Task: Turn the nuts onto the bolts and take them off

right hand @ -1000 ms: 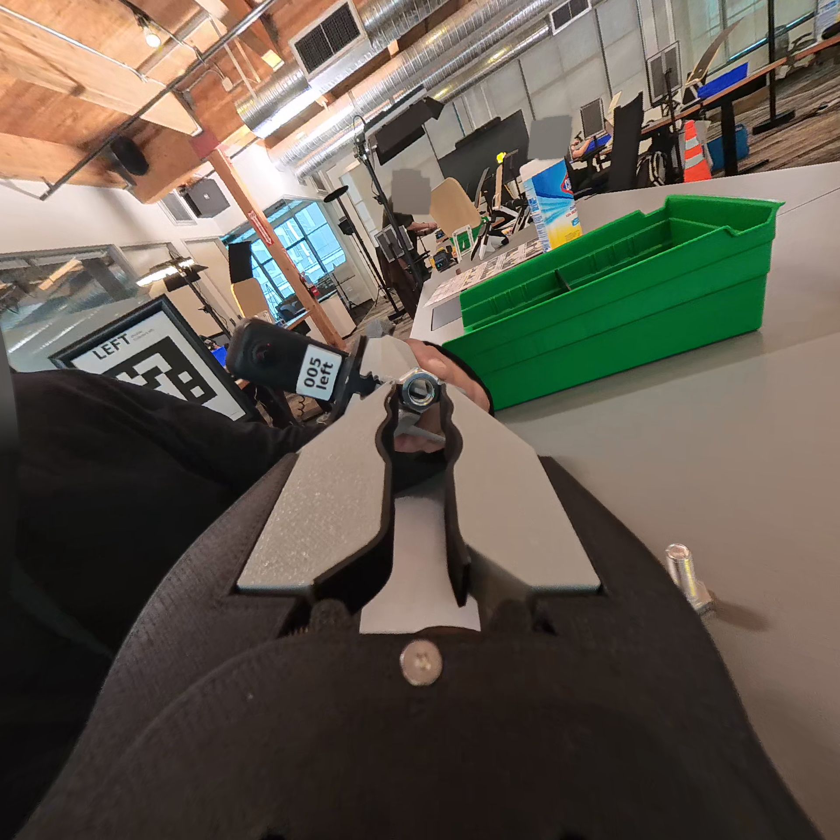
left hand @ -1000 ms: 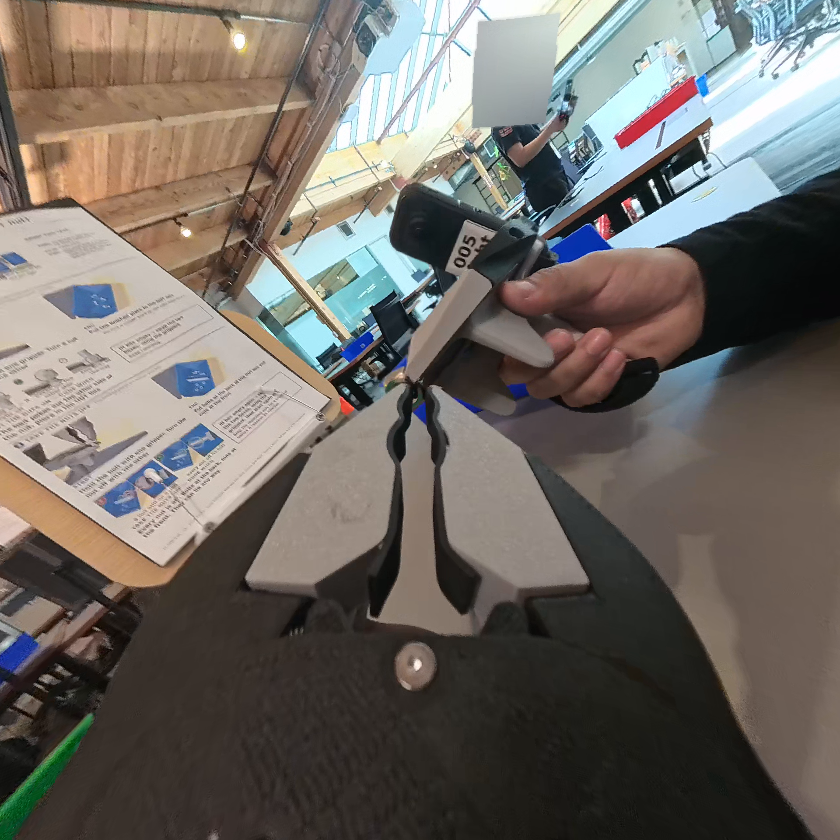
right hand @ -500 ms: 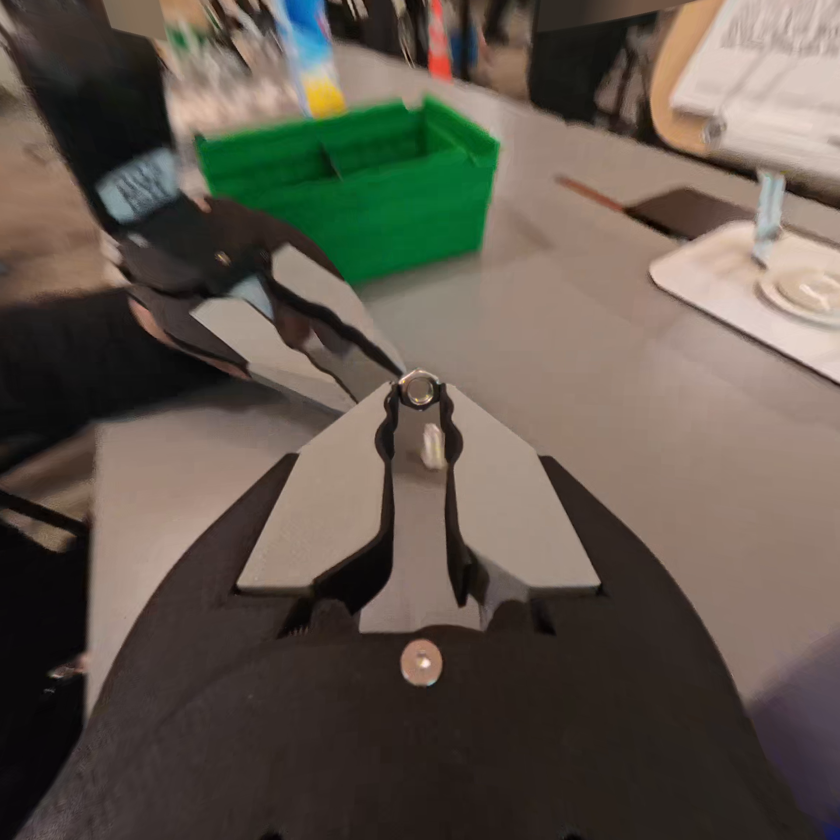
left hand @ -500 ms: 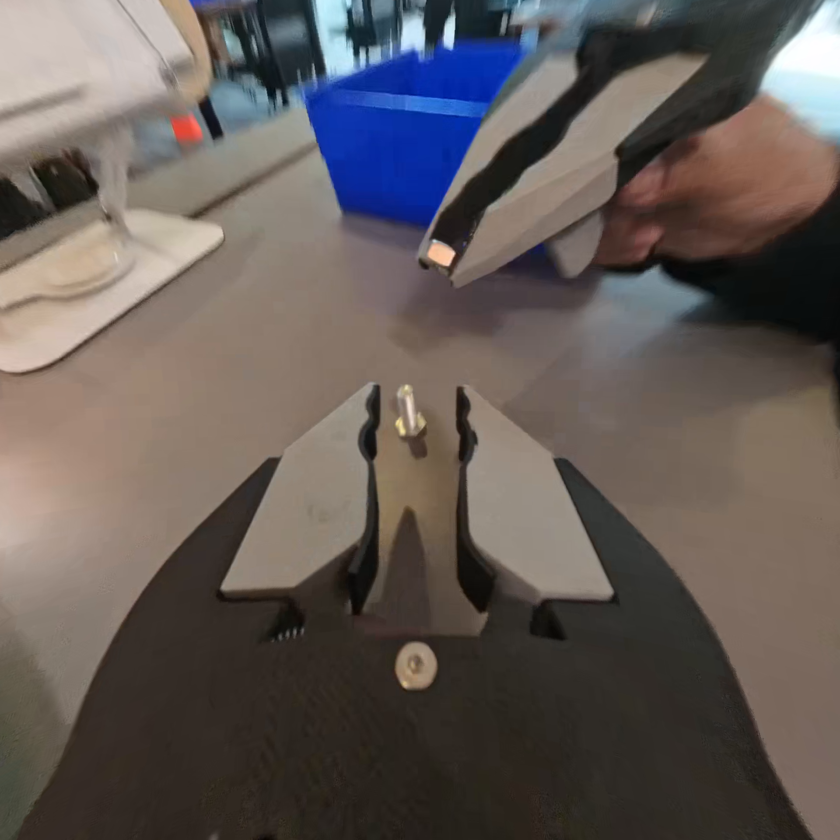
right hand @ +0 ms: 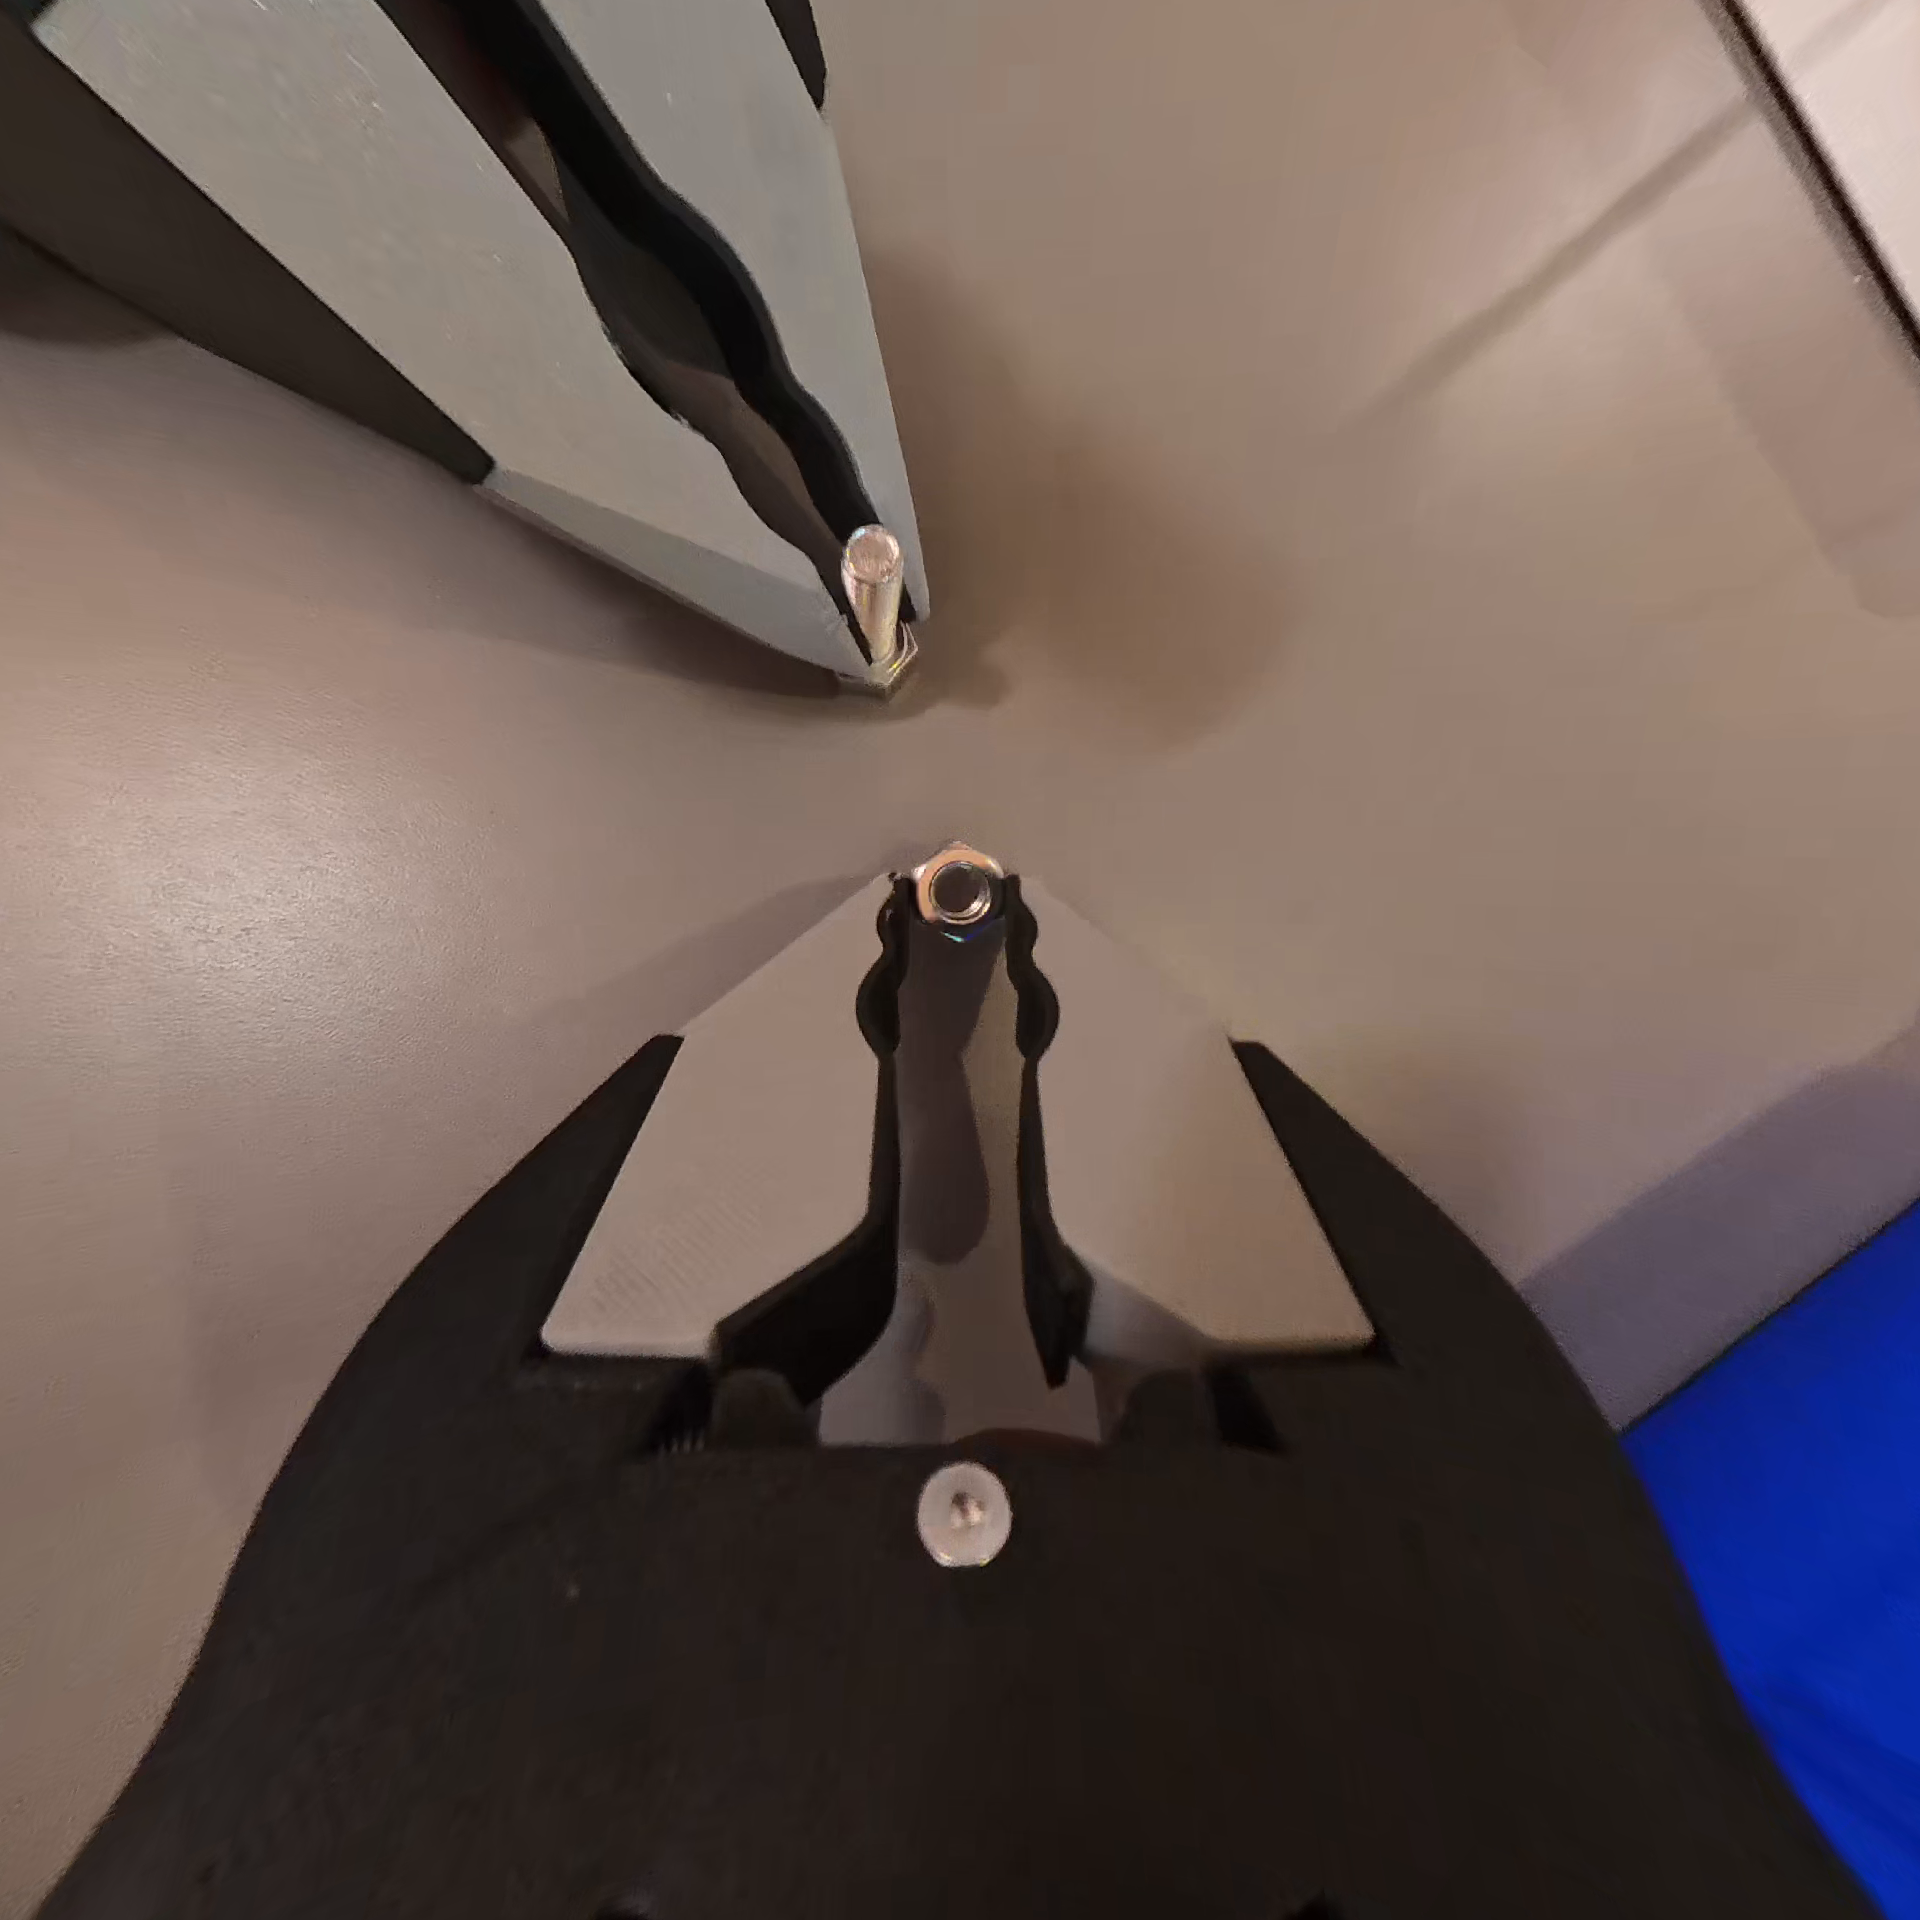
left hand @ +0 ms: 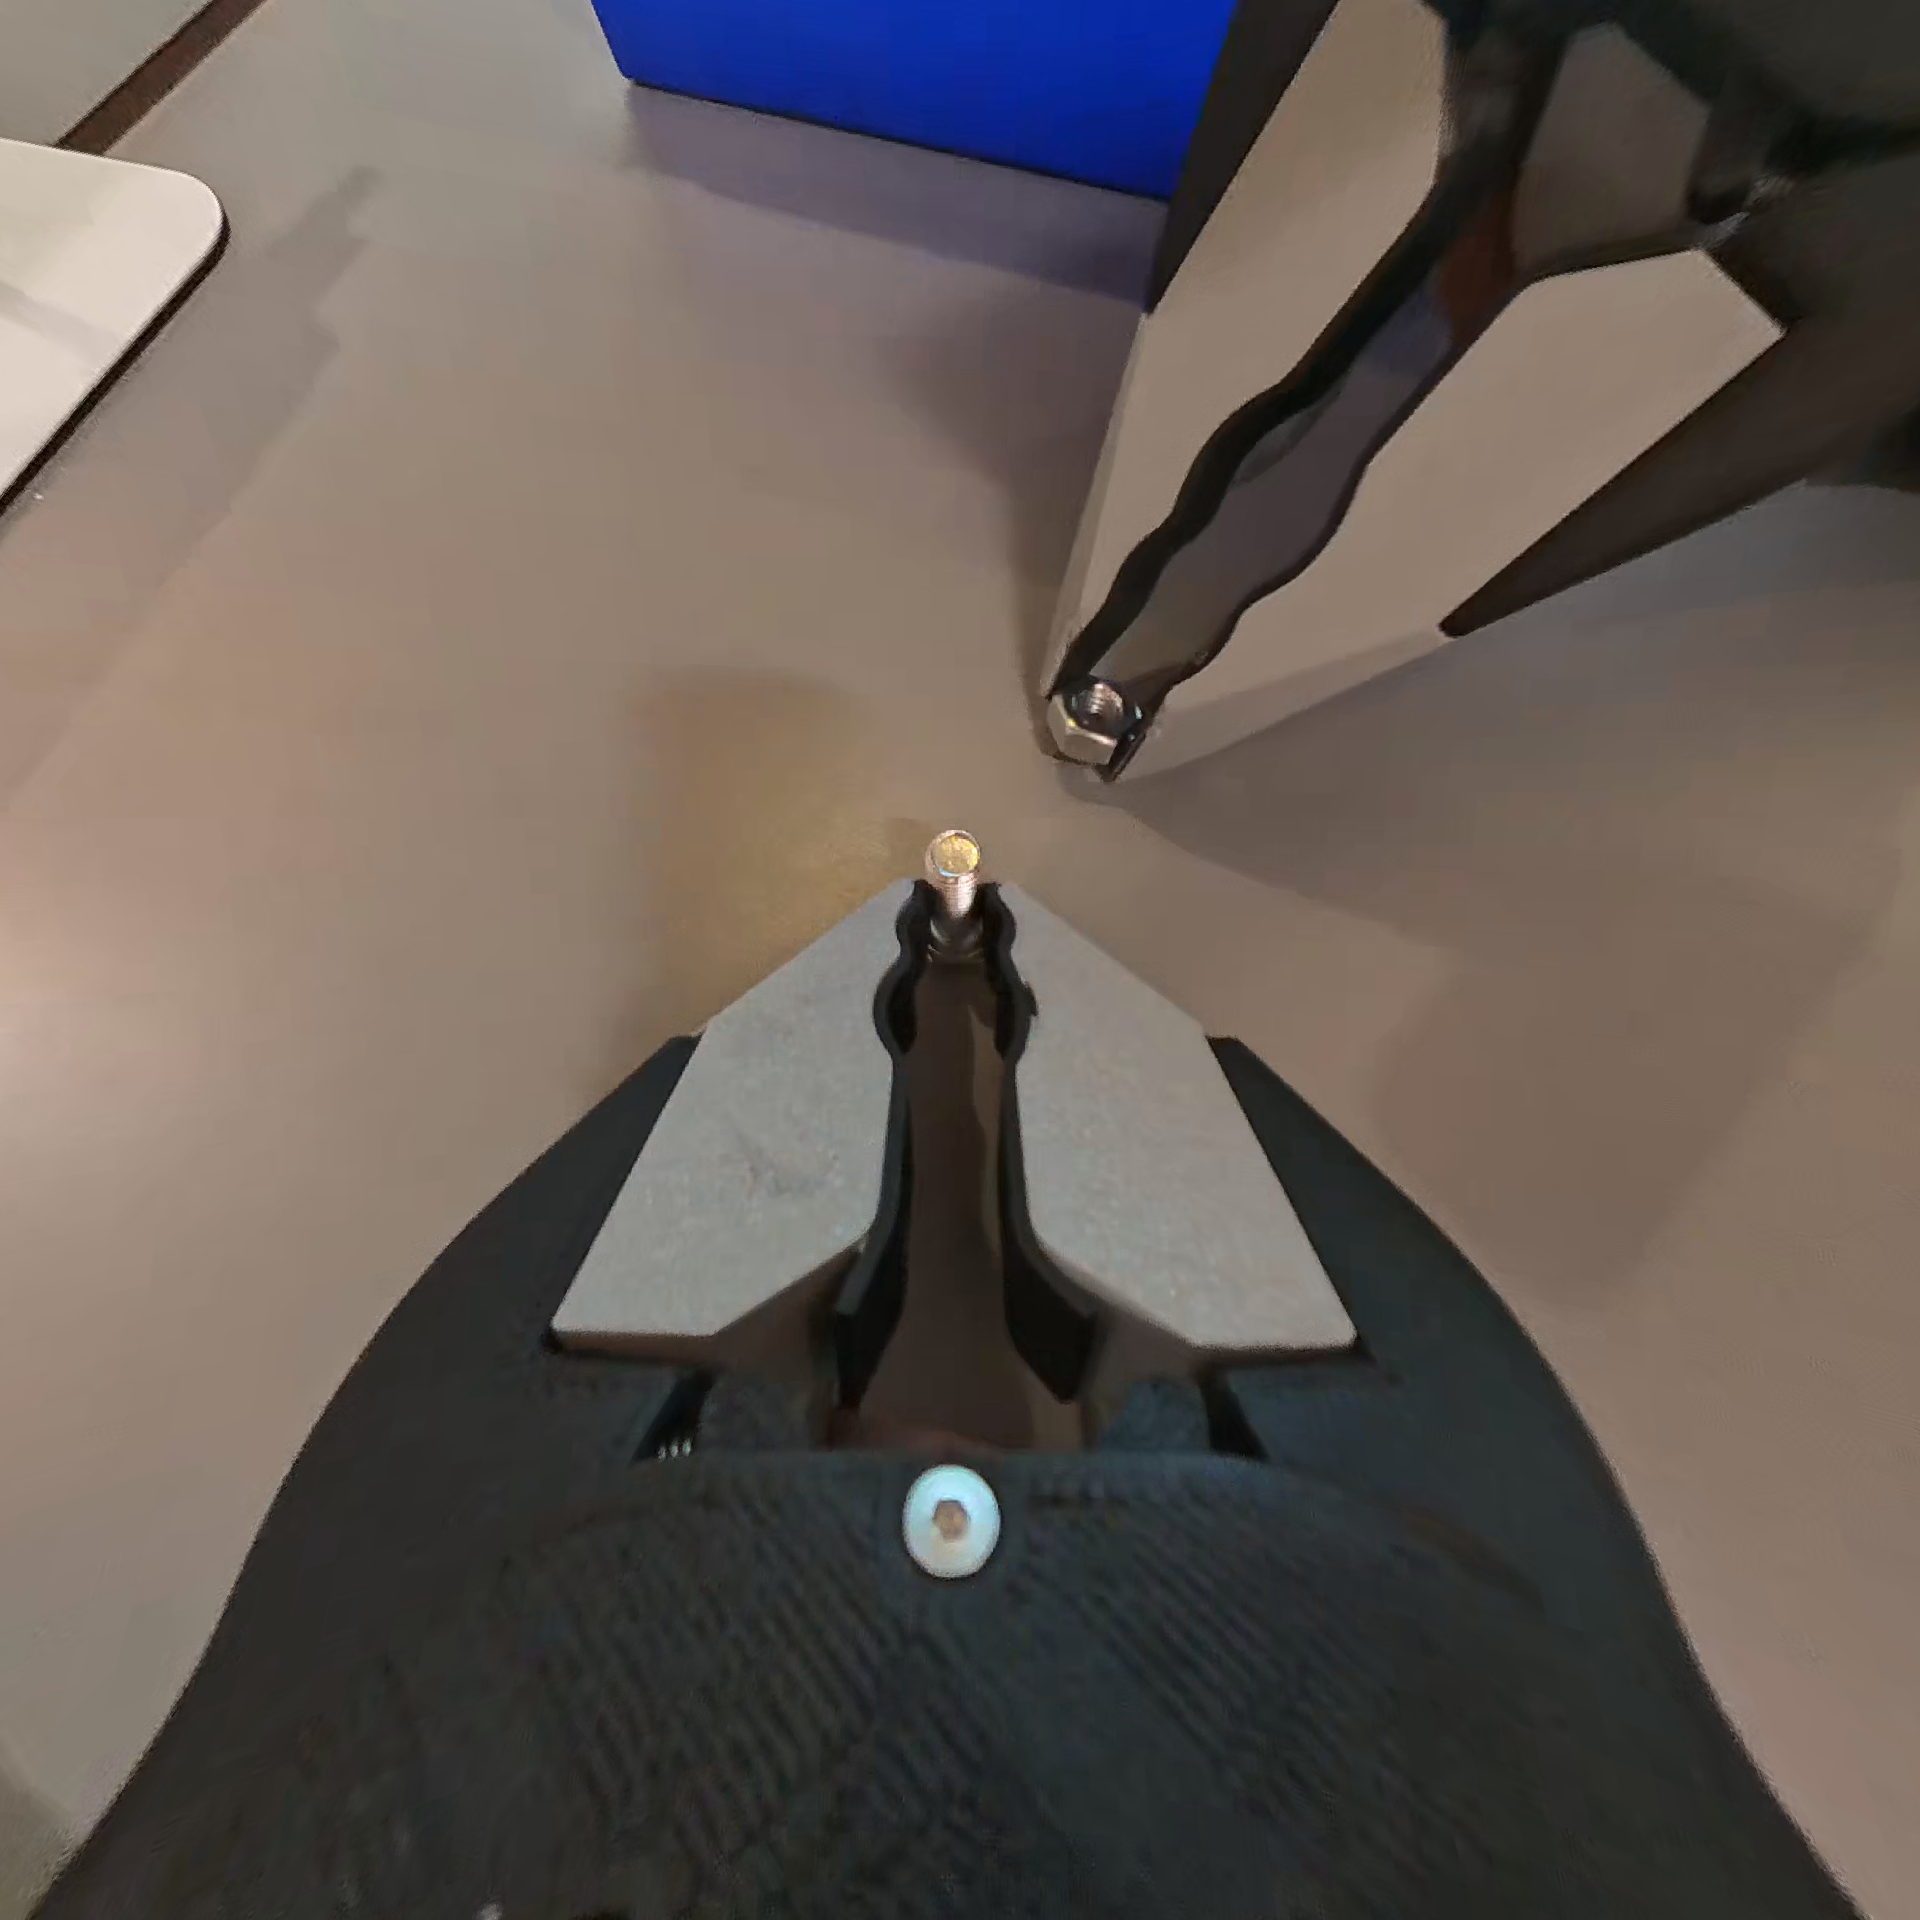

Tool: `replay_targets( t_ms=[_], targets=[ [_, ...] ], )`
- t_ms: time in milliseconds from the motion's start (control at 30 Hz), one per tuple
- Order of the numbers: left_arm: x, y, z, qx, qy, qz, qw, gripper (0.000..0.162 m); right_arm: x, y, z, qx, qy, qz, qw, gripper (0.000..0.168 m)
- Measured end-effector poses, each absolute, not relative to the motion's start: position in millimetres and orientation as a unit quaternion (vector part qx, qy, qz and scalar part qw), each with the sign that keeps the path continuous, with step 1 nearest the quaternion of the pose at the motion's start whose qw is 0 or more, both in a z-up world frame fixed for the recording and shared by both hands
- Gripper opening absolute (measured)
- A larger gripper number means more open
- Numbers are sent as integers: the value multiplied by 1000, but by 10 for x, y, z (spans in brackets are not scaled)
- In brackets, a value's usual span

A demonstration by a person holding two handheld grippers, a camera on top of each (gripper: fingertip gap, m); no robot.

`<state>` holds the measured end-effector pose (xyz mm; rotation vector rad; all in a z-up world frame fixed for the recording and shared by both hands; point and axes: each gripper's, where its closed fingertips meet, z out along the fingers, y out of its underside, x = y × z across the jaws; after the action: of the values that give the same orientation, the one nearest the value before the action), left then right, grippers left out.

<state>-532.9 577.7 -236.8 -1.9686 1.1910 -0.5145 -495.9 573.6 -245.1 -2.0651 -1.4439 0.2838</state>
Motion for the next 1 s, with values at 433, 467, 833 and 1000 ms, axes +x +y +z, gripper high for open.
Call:
replay_targets(
  t_ms=[433, 467, 833, 1000],
  targets=[
    [-5392, 5723, -2109, -740, 441, -228, 454, 7, -5152, 5668, -2066, -754, -507, 232, 347, 20],
    [-5371, 5697, -2114, -734, 453, -223, 455, 7, -5184, 5658, -1981, -746, -501, 252, 359, 21],
    [-5229, 5575, -2174, -704, 509, -167, 465, 7, -5433, 5521, -1892, -715, -495, 333, 364, 24],
    [-5230, 5581, -2189, -704, 512, -151, 468, 7, -5427, 5532, -1968, -722, -496, 329, 353, 6]
  ],
)
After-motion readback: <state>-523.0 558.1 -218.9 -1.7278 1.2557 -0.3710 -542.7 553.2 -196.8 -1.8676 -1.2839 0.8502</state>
